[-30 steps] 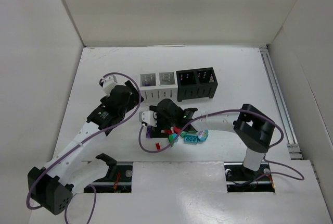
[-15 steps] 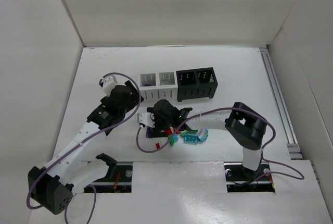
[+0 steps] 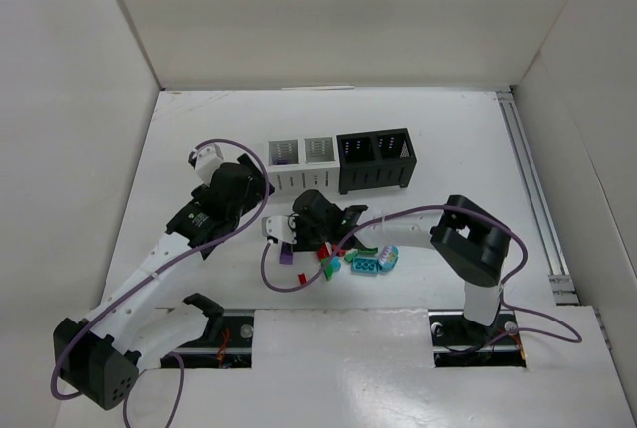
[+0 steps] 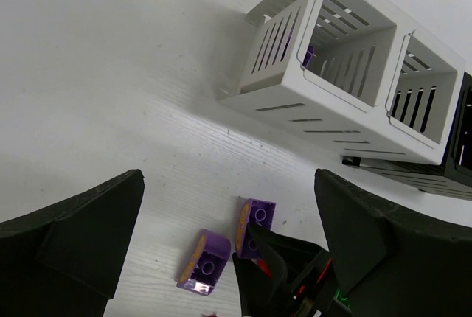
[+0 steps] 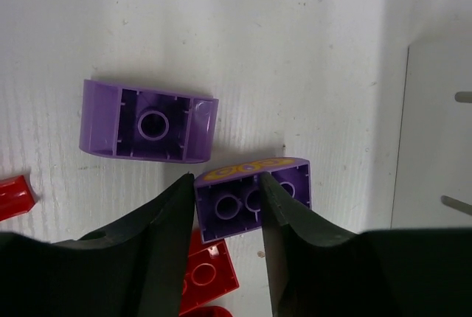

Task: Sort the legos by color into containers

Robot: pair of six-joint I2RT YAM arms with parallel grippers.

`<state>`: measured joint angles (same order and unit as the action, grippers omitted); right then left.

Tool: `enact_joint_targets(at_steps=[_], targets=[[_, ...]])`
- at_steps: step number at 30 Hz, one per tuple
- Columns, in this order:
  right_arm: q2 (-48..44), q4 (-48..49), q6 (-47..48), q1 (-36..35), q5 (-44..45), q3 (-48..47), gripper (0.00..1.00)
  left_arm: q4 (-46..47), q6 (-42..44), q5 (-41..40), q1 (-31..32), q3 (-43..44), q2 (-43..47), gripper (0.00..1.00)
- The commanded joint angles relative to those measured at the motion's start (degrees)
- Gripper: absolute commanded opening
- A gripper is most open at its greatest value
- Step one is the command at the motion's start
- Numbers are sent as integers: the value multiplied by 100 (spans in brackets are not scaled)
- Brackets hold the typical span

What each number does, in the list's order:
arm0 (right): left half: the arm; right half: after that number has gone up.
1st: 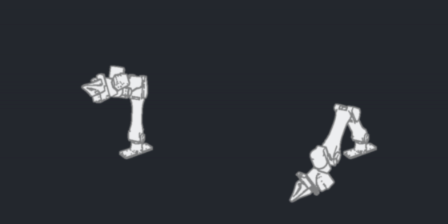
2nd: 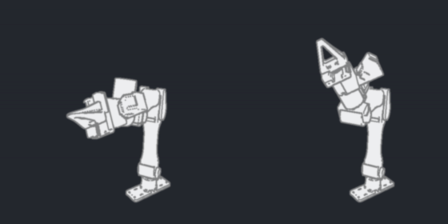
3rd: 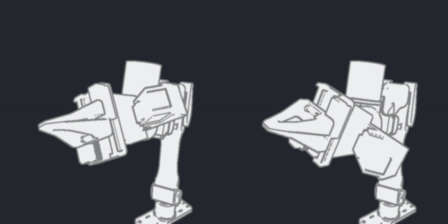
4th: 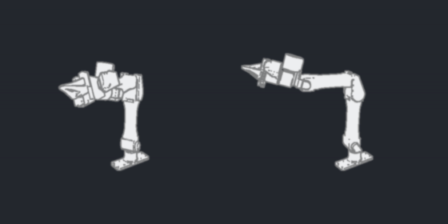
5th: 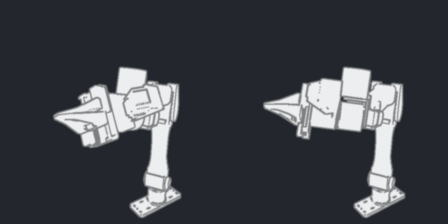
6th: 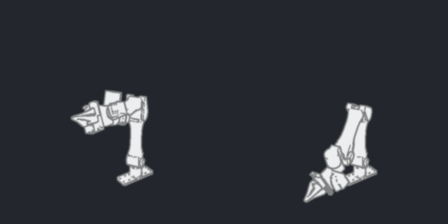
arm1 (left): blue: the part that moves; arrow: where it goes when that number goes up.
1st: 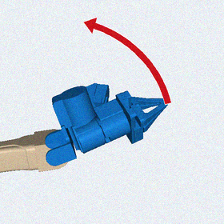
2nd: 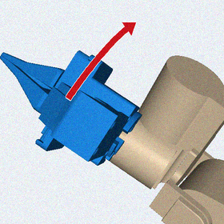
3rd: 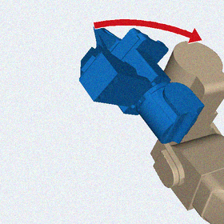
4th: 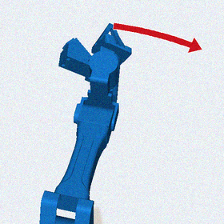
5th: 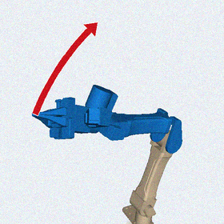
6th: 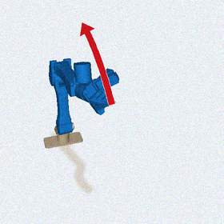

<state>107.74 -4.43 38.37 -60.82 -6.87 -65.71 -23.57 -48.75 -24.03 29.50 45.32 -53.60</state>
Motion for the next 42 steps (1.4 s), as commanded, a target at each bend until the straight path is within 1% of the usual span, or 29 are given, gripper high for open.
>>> enact_joint_targets(at_steps=[1,2,4,5,7,8,9,10,11,12,14,15,16,18,19,20,21,23,24,26,27,31,36,39,42], targets=[[-112,-14,57,-27,-121,-188,44,-33,-64,-111,-14,-32,-1,100],[-113,-14,57,-27,-173,-188,40,-33,-64,-111,-14,-32,-1,100],[-315,-14,118,-27,-174,-188,37,-33,-64,-111,-14,-32,-1,100],[-368,-14,118,-27,-174,-135,33,-33,-64,-111,-14,-32,-1,100],[-456,-14,118,-27,-174,-135,33,-33,-64,-111,-14,-32,-1,100],[-456,-67,118,-27,-174,-135,37,-33,-64,-111,-14,-32,-1,100],[-517,-67,40,-27,-104,-135,45,-33,-64,-111,-14,-32,-1,100],[-518,-119,-196,-27,-25,-187,49,-33,-64,-111,-14,-32,-1,100],[-518,-120,-311,-27,80,-187,47,-86,-64,-111,-14,-32,-1,100],[-518,-120,-400,-27,81,-188,41,-86,-64,-111,-14,-32,-1,100],[-570,-120,-804,-27,282,-188,41,-34,-64,-58,-14,-84,-1,100],[-570,-120,-900,-27,466,-188,43,-33,-64,-58,-14,-85,-1,100],[-570,-120,-1032,-27,589,-240,52,-33,-64,-58,-14,-85,-1,100],[-570,-120,-1558,-27,792,-240,58,-33,-64,-58,-14,-85,-1,100],[-501,-120,-1900,-27,862,-240,66,36,-64,3,-14,-85,-1,100],[-500,-120,-2495,-27,863,-240,69,37,-64,4,-14,-137,-1,100],[-500,-120,-2823,-27,968,-240,69,98,-64,56,-14,-137,-1,100],[-500,-68,-3334,-27,1398,-240,74,160,-64,109,-14,-190,52,100],[-500,-67,-3754,-27,1556,-240,74,238,-64,179,-14,-338,113,100],[-561,-67,-4282,-27,1863,-188,75,361,-64,259,-14,-453,245,100],[-561,-67,-4459,-27,2013,-188,75,362,-64,311,-14,-532,332,100],[-430,-14,-5118,-27,2155,-188,75,362,-126,311,-14,-664,535,100],[-201,-14,-5436,-27,2217,-372,75,424,-179,373,-14,-770,903,100],[-131,-14,-5708,-27,2435,-372,74,433,-179,434,-14,-823,1062,100],[-70,38,-5894,-27,2550,-223,74,284,-415,259,-14,-876,1203,100]])
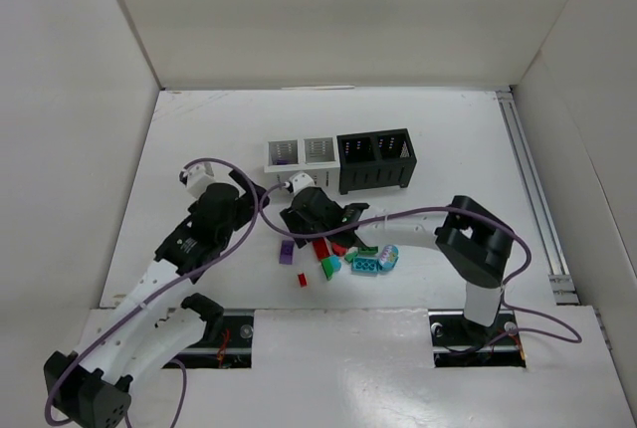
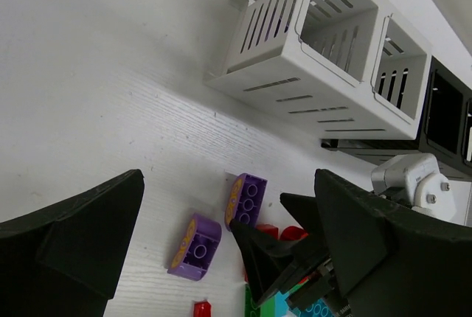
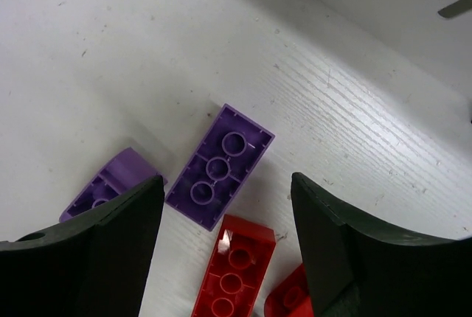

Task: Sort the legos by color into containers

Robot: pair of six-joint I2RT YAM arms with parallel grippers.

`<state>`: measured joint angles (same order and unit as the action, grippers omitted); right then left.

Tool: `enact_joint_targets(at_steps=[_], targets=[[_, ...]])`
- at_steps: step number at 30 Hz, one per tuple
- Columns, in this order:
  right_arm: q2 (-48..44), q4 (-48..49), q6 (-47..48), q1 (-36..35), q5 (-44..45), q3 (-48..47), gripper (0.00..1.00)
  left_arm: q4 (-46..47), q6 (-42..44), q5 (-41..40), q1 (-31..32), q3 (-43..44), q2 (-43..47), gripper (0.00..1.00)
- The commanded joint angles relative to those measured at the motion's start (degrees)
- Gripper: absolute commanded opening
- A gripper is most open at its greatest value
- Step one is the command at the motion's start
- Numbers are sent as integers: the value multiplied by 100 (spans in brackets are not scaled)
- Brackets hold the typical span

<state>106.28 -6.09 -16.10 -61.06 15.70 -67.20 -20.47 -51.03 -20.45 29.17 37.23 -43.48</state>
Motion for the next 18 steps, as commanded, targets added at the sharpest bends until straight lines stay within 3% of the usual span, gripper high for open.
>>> enact_joint_targets(at_steps=[1,11,15,18], targets=[[77,265,-447,-3,293,-74,74,-27,-241,-239,19,-119,322,100],[569,266,-394,50,29,-346,58,-265,-522,-627,19,-173,982,100],[421,266,-394,50,178,-285,34,-265,-522,-627,19,-225,982,100],[289,266,0,50,179,-232,25,-265,-522,-627,19,-225,982,100]])
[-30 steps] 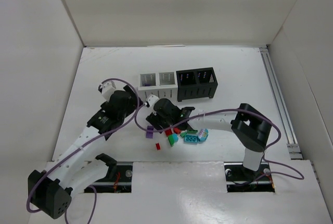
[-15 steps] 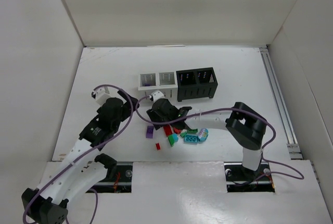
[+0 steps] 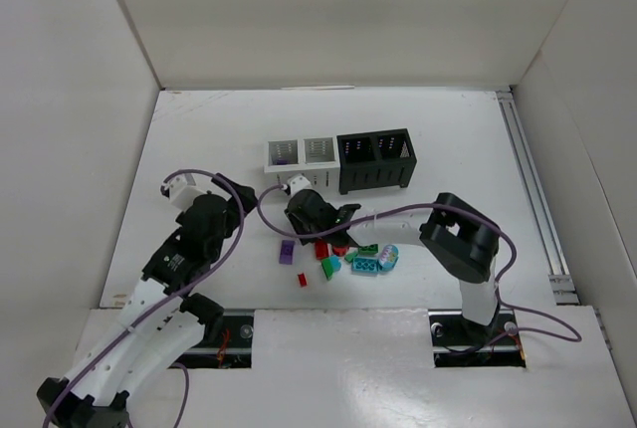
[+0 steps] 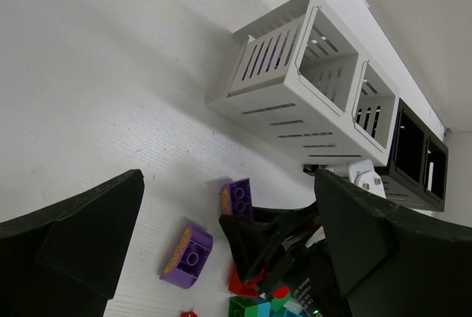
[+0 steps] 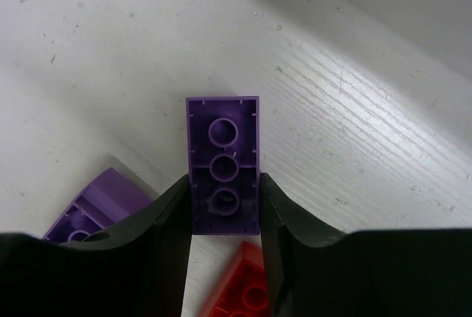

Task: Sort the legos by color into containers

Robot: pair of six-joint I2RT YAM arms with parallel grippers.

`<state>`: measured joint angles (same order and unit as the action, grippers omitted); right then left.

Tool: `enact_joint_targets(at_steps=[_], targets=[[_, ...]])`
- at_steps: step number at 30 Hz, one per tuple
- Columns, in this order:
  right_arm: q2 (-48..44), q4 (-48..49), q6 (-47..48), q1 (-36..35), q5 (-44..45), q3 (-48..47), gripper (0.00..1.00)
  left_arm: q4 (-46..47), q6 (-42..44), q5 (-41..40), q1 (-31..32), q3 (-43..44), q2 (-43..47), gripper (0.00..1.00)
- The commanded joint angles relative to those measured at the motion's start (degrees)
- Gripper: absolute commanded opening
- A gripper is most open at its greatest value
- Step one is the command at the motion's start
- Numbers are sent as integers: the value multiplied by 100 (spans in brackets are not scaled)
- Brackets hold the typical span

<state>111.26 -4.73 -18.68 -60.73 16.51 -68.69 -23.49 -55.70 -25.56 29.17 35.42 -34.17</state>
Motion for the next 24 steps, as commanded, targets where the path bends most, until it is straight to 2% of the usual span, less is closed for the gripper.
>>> enact_joint_targets(at_steps=[1,6,12,18,24], targets=[[-210,130,416,17,37,-153,22,37,-55,-116,19,-44,51,100],[-788,183,2135,17,-306,-409,19,178,-2,103,19,-149,-63,100],[-1493,183,3281,17,-500,-478,17,178,-124,104,19,-149,-476,100],[-1266,183,3774,377,-1043,-1278,17,230,-73,157,-34,-149,-608,100],[-422,183,3968,860,-1501,-2324,21,336,-20,403,-34,-211,-661,100]])
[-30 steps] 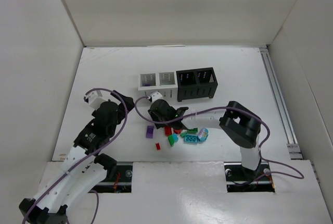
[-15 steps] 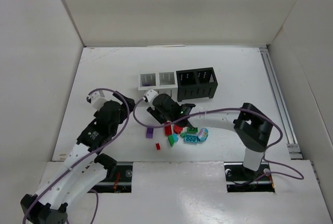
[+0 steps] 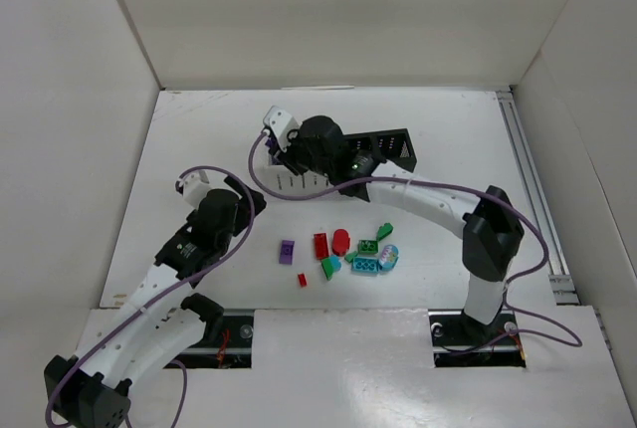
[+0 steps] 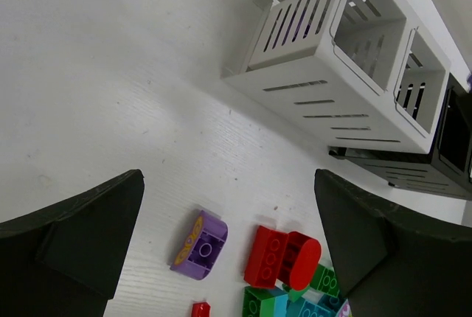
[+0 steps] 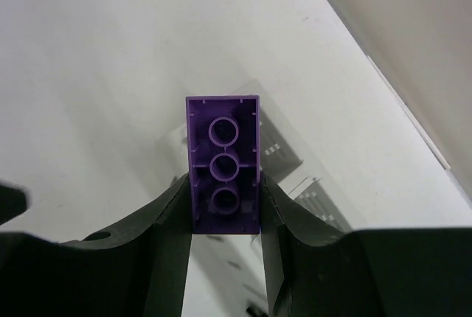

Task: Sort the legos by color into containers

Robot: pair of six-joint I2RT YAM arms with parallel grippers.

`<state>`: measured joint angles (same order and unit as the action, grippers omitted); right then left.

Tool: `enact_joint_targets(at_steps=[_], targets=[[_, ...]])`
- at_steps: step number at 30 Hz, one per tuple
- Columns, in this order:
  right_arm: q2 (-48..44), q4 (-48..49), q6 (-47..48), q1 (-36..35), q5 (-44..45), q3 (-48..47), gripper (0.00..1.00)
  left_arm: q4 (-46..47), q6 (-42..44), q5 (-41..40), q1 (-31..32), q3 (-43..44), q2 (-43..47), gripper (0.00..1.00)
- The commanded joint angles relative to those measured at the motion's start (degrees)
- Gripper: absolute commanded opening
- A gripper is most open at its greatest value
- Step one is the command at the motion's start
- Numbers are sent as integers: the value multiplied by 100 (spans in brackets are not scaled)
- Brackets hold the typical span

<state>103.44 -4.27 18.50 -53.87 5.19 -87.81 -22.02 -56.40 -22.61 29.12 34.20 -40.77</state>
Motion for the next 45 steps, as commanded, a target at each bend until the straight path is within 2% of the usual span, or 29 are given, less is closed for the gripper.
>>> enact_joint_targets(at_steps=[1,3,7,9,12,15,22,26,32,38,42,43,45], targets=[[474,137,329,175,-535,-534,23,242,111,256,-30,-88,-70,100],[764,85,329,332,-606,-832,24,242,173,344,-30,-150,-124,100],[1046,85,329,447,-669,-1080,34,479,419,774,-30,-212,-360,100],[1047,23,329,447,-669,-1080,52,532,490,907,-30,-264,-431,100],[1047,23,329,447,-669,-1080,70,682,630,1188,-30,-405,-484,100],[933,23,391,447,-529,-1019,74,971,876,1513,-30,-572,-598,100],[362,-30,444,614,-466,-677,75,1183,1078,1672,295,-704,-1107,100],[-332,-30,444,904,-466,87,76,1244,1079,1620,550,-704,-1459,100],[-1369,-30,444,1229,-344,1476,76,1183,1202,1567,612,-809,-1732,93],[-2177,-91,444,1651,-291,2530,76,1183,1202,1374,1306,-915,-2030,90],[-2556,-144,444,1792,-238,2874,76,1130,1140,1136,1491,-748,-2425,84],[-2626,-196,444,1844,-186,2927,76,1130,1140,1066,1491,-748,-2487,78],[-2810,-197,444,1897,-185,3067,76,1077,1017,952,1543,-695,-2610,74]])
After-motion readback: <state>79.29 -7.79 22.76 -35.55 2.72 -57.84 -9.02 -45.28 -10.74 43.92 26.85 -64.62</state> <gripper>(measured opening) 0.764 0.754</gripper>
